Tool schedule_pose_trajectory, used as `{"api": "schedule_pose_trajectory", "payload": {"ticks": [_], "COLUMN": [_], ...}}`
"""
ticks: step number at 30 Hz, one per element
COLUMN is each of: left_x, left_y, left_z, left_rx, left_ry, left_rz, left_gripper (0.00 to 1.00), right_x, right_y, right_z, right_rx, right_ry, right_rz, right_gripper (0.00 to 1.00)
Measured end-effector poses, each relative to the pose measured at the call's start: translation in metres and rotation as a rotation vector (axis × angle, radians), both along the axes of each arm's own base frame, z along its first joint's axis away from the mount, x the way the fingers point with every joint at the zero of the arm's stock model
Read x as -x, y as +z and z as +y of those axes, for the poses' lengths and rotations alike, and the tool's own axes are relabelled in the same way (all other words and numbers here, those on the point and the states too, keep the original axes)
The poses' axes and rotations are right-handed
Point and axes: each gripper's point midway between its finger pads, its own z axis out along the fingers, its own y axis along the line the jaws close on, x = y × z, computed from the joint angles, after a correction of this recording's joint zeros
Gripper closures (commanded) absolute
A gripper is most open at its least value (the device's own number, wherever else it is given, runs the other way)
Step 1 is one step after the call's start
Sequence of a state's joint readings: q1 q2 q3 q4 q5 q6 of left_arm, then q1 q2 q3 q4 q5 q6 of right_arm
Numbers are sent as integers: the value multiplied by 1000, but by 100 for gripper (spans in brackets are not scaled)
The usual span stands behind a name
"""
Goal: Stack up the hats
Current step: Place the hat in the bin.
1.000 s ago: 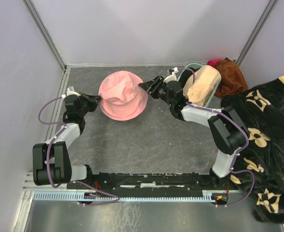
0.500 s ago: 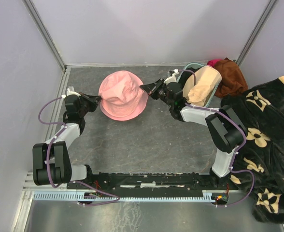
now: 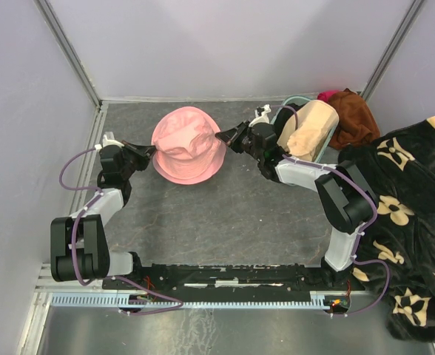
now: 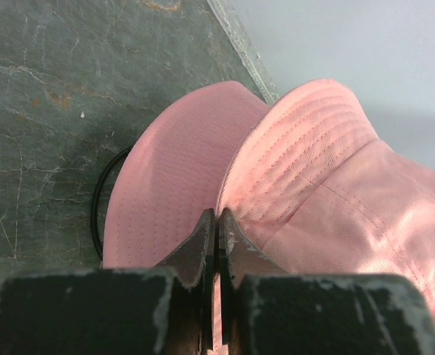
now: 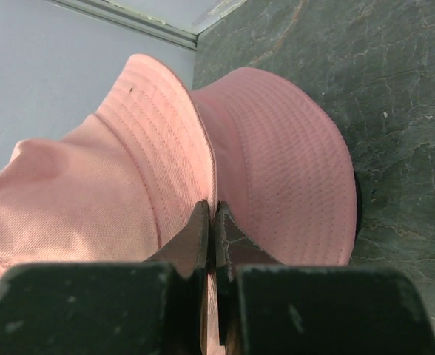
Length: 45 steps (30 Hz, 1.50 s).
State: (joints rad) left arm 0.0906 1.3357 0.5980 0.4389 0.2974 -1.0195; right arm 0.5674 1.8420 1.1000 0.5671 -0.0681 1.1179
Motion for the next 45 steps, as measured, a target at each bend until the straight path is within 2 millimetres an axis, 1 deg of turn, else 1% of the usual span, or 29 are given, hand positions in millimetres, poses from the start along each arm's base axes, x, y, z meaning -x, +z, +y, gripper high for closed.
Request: {"api": "schedule_pose_trajectory", "payload": {"ticks": [8, 23, 27, 31, 35, 45], "left_x": [2, 7, 8, 9, 13, 36], "left_y": [-6, -14, -16, -18, -20, -24], "left_z": [-2, -4, -8, -14, -20, -47], "left_rx": [-3, -11, -7, -11, -8, -5], "left_ry": [1, 12, 16, 17, 20, 0], "left_rz": [-7, -41, -45, -49, -46, -61], "left_gripper": [97, 97, 97, 97, 97, 96], "right_x": [-6, -11, -13, -17, -25, -56], "right_y": [-10, -17, -19, -19, -16, -12], "right_z": [1, 3, 6, 8, 11, 20], "right_rx": [46, 81, 93, 126, 185, 291], "right_ry": [-9, -8, -4, 2, 9, 11], "right_rz": [23, 34, 44, 57, 68, 71], "right_gripper": [99, 99, 98, 95, 93, 89]}}
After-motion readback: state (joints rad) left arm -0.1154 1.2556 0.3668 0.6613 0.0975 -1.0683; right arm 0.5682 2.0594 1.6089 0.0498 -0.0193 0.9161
